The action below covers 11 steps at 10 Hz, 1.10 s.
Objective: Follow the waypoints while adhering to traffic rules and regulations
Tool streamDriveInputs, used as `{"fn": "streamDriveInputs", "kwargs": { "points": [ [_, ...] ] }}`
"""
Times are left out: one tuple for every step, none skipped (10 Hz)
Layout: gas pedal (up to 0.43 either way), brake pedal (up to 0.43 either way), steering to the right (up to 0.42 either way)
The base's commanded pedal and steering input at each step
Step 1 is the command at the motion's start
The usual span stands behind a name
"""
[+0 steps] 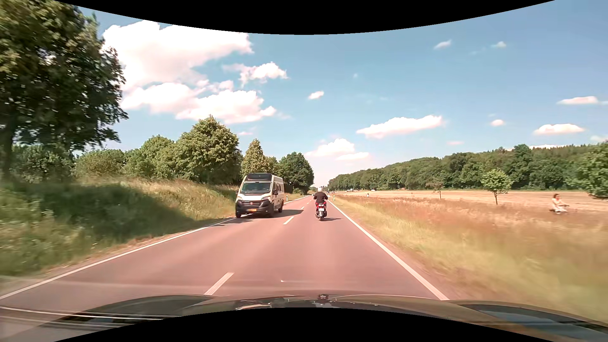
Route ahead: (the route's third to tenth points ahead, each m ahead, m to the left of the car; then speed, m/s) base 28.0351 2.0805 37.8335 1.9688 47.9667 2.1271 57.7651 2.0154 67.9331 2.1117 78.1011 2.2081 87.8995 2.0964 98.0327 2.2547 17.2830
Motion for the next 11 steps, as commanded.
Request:
{"fn": "streamDriveInputs", "kwargs": {
  "points": [
    [0.228,0.012,-0.003],
    [0.228,0.006,-0.003],
    [0.228,0.012,-0.003],
    [0.228,0.012,-0.003],
    [0.240,0.012,-0.004],
    [0.248,0.012,-0.004],
    [0.248,0.012,-0.004],
    [0.248,0.012,-0.004],
    [0.248,0.012,-0.002],
    [0.248,0.012,-0.001],
    [0.248,0.012,0.001]
  ]
}}
